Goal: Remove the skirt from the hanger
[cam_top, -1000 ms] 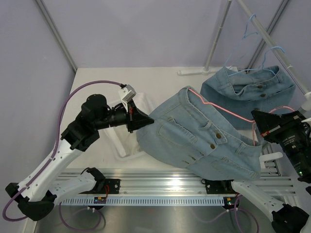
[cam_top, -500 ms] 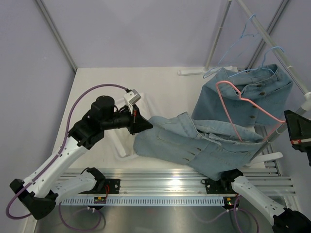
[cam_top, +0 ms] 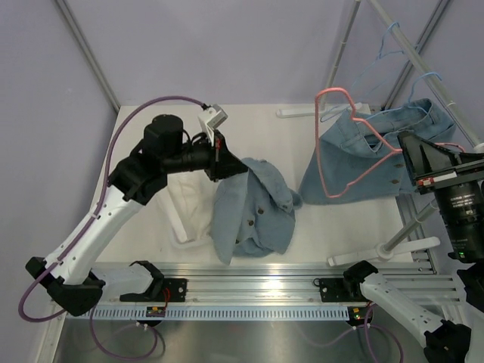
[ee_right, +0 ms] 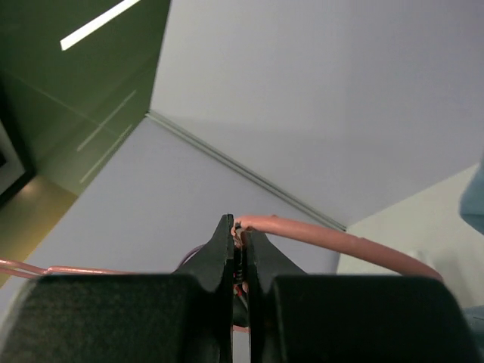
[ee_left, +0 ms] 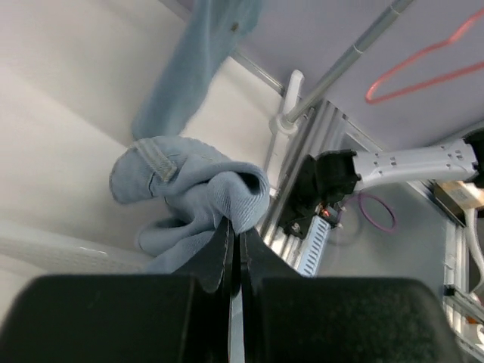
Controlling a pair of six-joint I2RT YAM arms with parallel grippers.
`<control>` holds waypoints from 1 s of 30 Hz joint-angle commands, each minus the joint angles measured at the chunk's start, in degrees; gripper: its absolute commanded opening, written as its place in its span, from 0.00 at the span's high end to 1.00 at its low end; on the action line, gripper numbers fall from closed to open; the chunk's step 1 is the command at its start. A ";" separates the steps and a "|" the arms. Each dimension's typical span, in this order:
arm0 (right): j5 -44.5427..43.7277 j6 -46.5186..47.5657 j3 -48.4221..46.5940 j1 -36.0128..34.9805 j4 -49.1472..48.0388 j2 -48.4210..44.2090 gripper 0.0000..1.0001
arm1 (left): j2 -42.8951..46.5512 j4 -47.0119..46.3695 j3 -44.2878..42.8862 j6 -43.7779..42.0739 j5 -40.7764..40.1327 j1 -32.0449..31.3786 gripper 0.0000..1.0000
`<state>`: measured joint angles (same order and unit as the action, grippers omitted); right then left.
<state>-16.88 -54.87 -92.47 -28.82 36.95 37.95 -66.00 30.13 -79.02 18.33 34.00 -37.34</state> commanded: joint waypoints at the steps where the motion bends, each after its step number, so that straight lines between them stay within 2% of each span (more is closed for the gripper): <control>1: 4.40 -1.38 -6.39 -0.27 -7.51 3.00 1.00 | -2.80 6.47 -15.68 -6.01 -9.10 1.82 1.00; 2: 4.40 0.01 -7.37 -0.27 -5.59 3.26 1.00 | -4.04 9.04 -23.81 -6.98 -12.87 2.70 1.00; 5: 3.35 2.04 -8.87 -0.27 -2.51 2.57 1.00 | -10.08 16.53 -36.86 -10.06 -15.97 7.53 1.00; 6: 2.48 2.66 -8.79 -0.27 -1.97 1.61 1.00 | -11.60 17.58 -44.82 -9.98 -15.20 9.20 1.00; 7: 2.21 3.19 -9.05 -0.27 -1.19 1.25 1.00 | -13.18 18.46 -48.56 -9.46 -13.54 12.44 1.00; 9: 0.81 5.21 -9.75 -0.27 1.71 0.63 1.00 | -16.44 17.51 -55.50 -7.79 -10.02 14.83 1.00; 10: 0.37 5.74 -10.45 -0.27 2.68 0.46 1.00 | -16.88 14.64 -55.97 -7.00 -9.48 17.10 1.00; 14: -1.04 8.37 -11.51 -0.36 6.63 -0.69 1.00 | -18.29 10.39 -55.54 -3.65 -8.15 24.23 1.00; 16: -1.40 9.16 -12.64 -0.27 7.87 -0.78 1.00 | -18.38 8.91 -52.66 -2.51 -8.08 28.80 1.00; 18: -2.10 10.66 -13.61 -0.27 9.71 -0.34 1.00 | -17.42 6.27 -49.49 0.28 -2.81 33.18 1.00; 20: -2.19 11.71 -14.50 -0.27 10.59 -0.16 1.00 | -16.62 2.93 -44.84 1.44 0.00 34.61 1.00; 29: -2.01 11.81 -9.67 -0.27 8.67 -1.57 1.00 | -10.04 -0.50 -29.63 4.52 6.06 35.15 1.00; 30: -1.66 11.63 -9.32 -0.36 8.58 -1.83 1.00 | -8.81 -1.73 -25.08 5.92 7.12 35.15 1.00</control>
<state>-17.93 -43.86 -102.98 -28.82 46.61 36.34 -81.21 36.88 -108.27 20.69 34.54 -2.33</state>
